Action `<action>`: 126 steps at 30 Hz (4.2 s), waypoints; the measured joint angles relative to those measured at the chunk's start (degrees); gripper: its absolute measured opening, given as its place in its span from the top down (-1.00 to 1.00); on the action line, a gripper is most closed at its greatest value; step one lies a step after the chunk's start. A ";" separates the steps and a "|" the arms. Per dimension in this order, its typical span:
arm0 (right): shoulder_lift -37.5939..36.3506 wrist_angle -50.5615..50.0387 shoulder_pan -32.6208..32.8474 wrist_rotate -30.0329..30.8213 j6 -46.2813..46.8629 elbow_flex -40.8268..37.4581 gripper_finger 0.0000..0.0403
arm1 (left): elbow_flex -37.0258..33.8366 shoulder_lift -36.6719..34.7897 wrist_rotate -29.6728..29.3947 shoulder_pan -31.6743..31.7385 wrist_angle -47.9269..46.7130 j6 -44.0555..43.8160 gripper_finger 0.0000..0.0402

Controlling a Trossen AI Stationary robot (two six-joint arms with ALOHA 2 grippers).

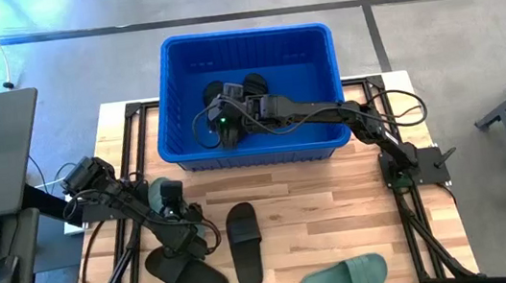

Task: Pick and place slides into bin
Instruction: Put the green slide into the blue bin

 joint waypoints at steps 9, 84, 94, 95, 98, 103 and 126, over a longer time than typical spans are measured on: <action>0.00 0.02 0.00 -5.01 -0.09 0.00 0.18 | 0.00 0.00 -2.24 0.00 -1.14 -5.42 0.55; 0.00 0.03 -0.02 -5.01 -0.24 0.00 0.17 | -13.05 -2.80 8.45 -0.37 11.15 -16.51 0.58; 0.00 0.02 0.00 -5.00 -0.24 0.00 0.18 | -2.83 -2.80 9.96 -0.98 -5.64 -11.05 0.97; 0.00 0.03 0.00 -5.02 -0.24 0.00 0.18 | -1.46 -3.04 8.88 -1.30 -5.12 -8.66 0.96; 0.02 1.49 0.00 -5.05 -1.19 0.00 0.17 | 3.18 -4.98 6.17 -2.49 -4.31 -2.98 0.94; 0.02 5.42 -0.01 -4.87 -1.58 0.00 0.17 | 11.70 -6.35 4.46 -3.79 -4.97 0.32 0.97; -13.82 -26.55 10.59 25.85 25.41 0.02 0.18 | 28.22 -18.90 -31.89 7.19 -4.68 29.83 1.00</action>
